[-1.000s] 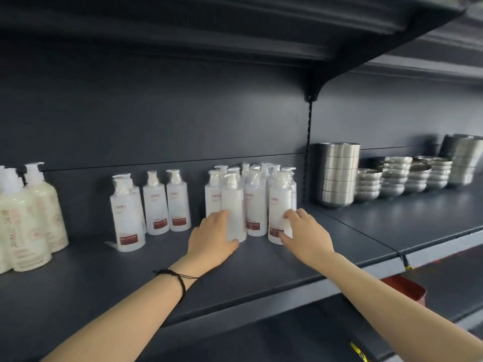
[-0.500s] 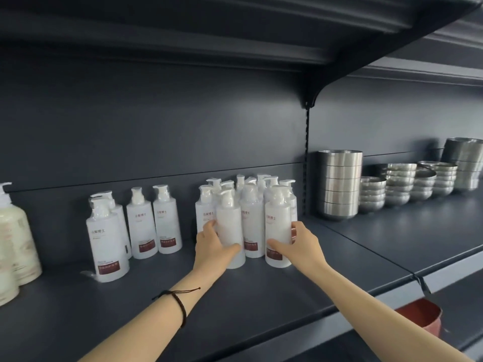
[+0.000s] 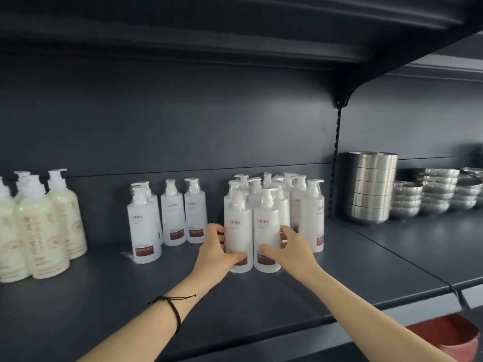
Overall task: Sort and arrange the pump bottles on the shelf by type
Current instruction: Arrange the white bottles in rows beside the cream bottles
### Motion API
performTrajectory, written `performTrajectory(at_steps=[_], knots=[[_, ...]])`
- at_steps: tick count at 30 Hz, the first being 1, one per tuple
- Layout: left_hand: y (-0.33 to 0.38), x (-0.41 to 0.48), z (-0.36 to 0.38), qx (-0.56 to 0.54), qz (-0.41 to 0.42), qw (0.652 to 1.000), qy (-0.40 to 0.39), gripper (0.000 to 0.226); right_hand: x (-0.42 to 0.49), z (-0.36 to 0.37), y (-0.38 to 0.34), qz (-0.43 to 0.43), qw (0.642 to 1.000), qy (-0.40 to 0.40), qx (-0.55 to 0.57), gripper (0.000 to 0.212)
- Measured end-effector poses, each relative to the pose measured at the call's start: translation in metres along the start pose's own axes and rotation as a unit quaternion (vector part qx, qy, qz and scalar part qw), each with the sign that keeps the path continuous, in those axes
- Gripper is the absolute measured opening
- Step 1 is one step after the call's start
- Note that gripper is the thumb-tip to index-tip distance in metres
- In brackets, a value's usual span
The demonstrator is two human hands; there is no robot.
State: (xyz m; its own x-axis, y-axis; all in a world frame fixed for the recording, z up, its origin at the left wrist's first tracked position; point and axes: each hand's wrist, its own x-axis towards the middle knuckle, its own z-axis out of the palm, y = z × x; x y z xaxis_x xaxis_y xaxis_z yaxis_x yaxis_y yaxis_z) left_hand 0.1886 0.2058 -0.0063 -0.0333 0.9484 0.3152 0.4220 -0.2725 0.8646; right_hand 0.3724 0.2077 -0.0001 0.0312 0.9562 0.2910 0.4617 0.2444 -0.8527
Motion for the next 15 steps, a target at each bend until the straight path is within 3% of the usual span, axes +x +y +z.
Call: performTrajectory(at_steps=[8,15], knots=[[-0.026,-0.007,-0.057,0.098,-0.014,0.988,0.12,0.057,0.009,0.069,-0.038,-0.027,0.996,-0.086,0.008,0.045],[-0.036,0.001,-0.075,0.194,-0.011,0.964,0.182,0.046,0.028,0.108,-0.045,-0.019,0.994,-0.097,0.037,0.051]])
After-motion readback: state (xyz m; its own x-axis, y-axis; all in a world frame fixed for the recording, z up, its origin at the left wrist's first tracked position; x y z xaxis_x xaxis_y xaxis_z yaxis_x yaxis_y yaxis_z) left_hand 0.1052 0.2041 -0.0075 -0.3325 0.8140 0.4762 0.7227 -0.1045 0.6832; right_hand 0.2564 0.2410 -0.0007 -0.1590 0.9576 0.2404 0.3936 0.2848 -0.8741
